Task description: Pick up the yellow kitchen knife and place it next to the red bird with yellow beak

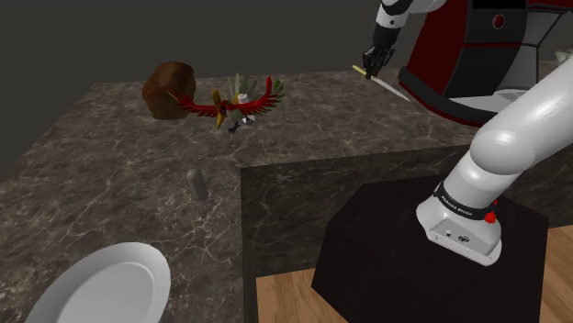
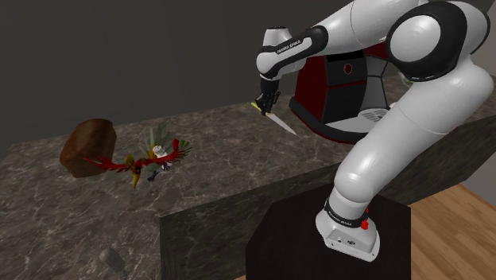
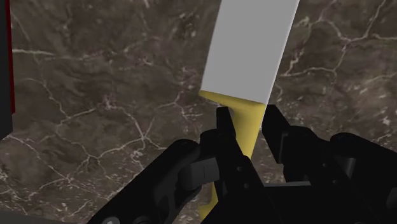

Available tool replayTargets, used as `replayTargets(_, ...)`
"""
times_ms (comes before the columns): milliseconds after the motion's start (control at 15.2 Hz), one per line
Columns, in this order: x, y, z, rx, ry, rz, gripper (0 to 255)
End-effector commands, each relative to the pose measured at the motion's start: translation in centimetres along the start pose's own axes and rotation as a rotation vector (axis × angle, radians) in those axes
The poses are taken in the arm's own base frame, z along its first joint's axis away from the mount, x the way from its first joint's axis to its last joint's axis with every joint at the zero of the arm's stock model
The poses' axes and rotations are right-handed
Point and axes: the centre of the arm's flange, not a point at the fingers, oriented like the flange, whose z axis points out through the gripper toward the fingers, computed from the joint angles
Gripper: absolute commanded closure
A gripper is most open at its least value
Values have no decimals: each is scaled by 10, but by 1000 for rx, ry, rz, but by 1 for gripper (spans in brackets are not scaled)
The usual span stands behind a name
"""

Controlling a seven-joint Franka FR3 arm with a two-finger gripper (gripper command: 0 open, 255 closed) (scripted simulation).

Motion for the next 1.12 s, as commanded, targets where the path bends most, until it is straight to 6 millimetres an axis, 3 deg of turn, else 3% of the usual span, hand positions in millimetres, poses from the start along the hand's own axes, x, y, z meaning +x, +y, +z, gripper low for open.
replayTargets(0,1,-1,-11,0,-1,0,255)
replayTargets(1056,6,-2,-95,0,-1,0,255)
